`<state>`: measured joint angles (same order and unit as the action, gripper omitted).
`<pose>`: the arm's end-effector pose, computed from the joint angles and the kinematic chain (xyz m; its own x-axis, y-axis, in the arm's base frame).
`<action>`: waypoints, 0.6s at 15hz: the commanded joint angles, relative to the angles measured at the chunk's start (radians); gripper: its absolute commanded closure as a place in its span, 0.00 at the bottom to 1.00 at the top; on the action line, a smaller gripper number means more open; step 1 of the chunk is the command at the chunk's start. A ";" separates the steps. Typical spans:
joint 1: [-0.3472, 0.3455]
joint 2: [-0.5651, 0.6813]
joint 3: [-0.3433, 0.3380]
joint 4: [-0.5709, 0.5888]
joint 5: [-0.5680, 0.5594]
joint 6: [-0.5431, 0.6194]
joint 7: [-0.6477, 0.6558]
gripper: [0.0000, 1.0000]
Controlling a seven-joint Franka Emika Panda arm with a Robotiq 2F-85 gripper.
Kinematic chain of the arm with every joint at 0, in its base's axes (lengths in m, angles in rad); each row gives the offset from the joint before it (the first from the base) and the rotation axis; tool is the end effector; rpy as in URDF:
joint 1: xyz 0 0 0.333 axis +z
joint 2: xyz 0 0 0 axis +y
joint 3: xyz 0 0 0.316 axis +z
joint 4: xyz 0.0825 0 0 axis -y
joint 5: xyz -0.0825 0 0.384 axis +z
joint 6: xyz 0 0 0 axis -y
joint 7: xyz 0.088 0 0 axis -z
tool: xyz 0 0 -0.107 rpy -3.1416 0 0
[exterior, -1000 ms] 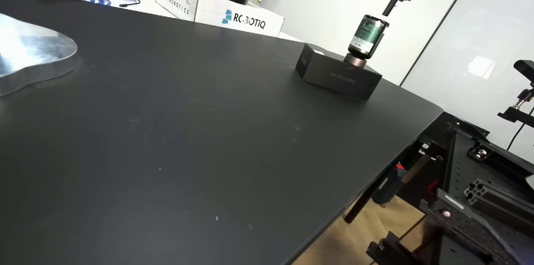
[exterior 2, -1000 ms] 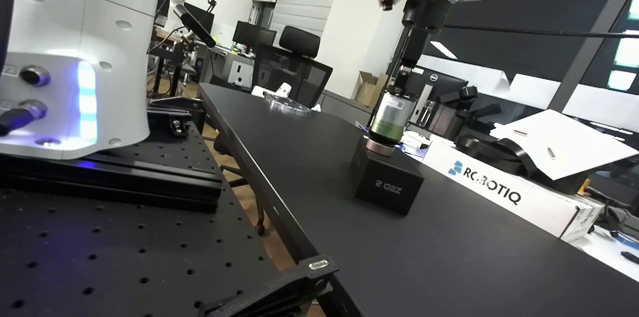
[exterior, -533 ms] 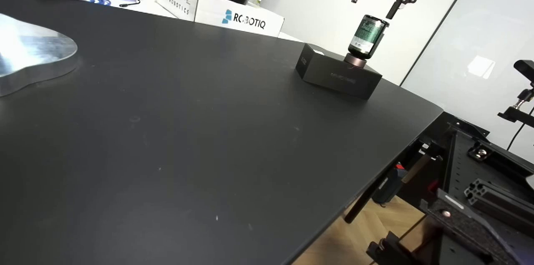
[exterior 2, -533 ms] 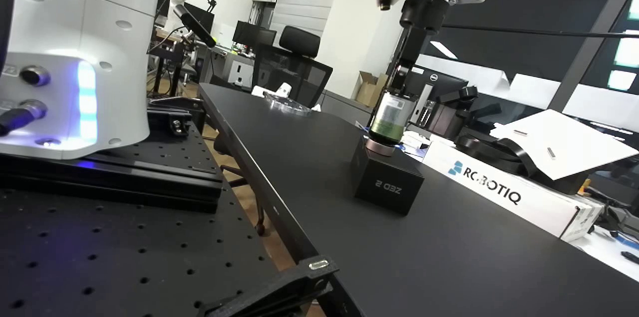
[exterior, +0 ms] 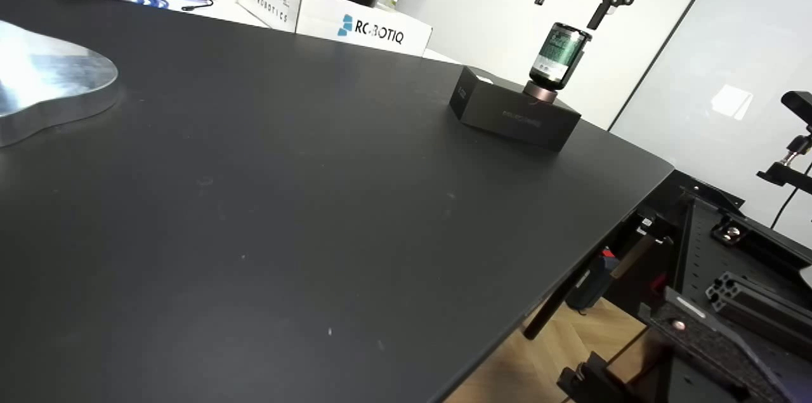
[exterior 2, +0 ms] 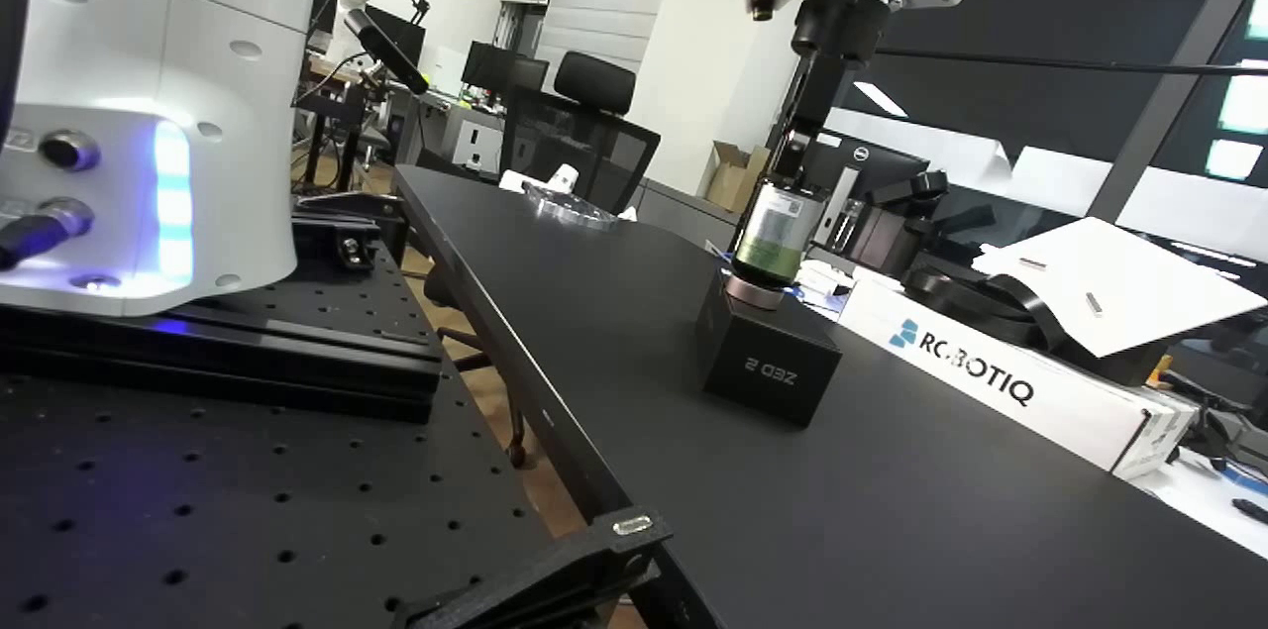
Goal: Put the bottle on the table
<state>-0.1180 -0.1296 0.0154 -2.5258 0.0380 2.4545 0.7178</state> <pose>0.4537 -0.0468 0.3291 0.6598 -0.7509 0.0280 -0.7490 -0.6602 -0.0560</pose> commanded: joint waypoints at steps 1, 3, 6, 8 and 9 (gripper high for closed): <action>-0.002 -0.009 -0.006 -0.005 -0.044 0.002 0.066 0.00; -0.004 -0.010 -0.008 -0.004 -0.060 0.001 0.084 0.00; -0.006 0.003 -0.014 0.001 -0.065 0.006 0.086 0.00; -0.011 0.016 -0.019 0.004 -0.079 0.007 0.096 0.00; -0.015 0.022 -0.022 0.006 -0.094 0.006 0.109 0.00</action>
<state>-0.1257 -0.1243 0.0034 -2.5268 -0.0149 2.4573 0.7698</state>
